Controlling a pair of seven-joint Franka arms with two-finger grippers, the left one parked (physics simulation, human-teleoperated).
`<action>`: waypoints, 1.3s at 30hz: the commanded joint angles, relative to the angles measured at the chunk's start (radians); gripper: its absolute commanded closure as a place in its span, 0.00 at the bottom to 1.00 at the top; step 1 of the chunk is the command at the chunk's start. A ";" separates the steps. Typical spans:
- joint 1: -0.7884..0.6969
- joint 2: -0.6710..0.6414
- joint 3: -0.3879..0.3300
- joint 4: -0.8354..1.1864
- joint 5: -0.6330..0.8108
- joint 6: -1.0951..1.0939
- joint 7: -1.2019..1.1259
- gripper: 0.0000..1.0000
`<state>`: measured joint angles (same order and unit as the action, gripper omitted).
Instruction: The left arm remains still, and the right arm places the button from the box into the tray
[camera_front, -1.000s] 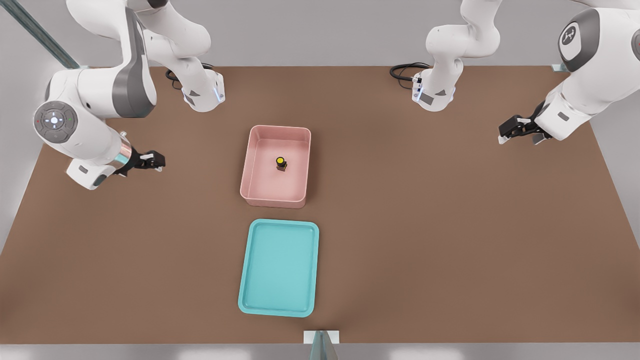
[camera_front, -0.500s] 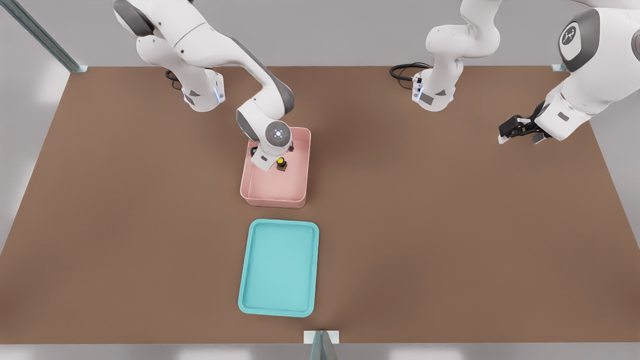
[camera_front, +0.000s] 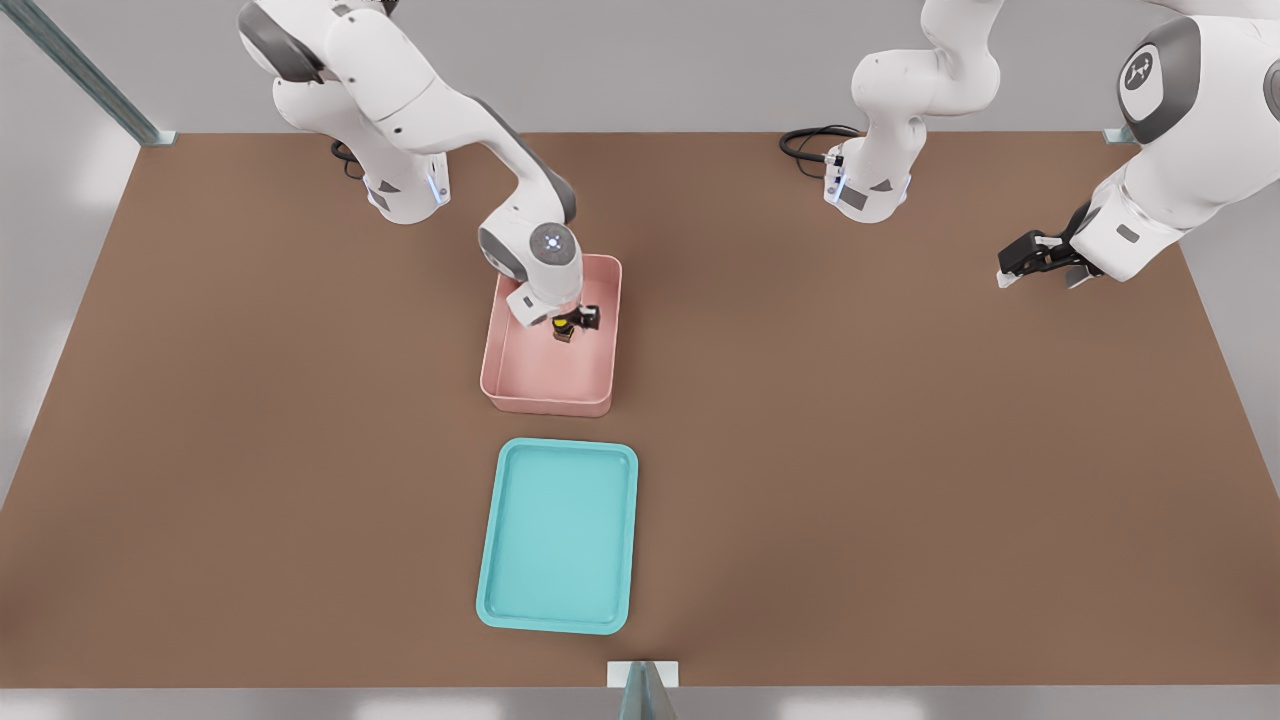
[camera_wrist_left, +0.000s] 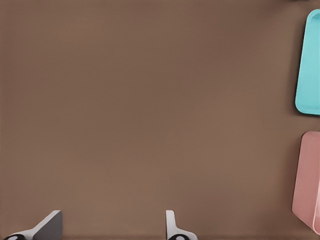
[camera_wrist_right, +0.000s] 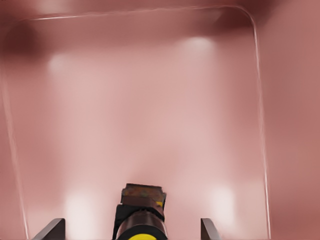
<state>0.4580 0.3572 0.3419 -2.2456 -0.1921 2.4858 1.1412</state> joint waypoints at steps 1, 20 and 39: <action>-0.001 0.013 0.000 -0.017 -0.018 0.136 0.485 0.00; -0.013 0.052 0.002 -0.045 -0.049 0.165 0.497 0.46; -0.438 0.611 0.292 0.943 -0.325 -0.346 -0.368 0.63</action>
<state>0.0176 0.9391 0.6332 -1.3145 -0.4482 2.2132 1.2055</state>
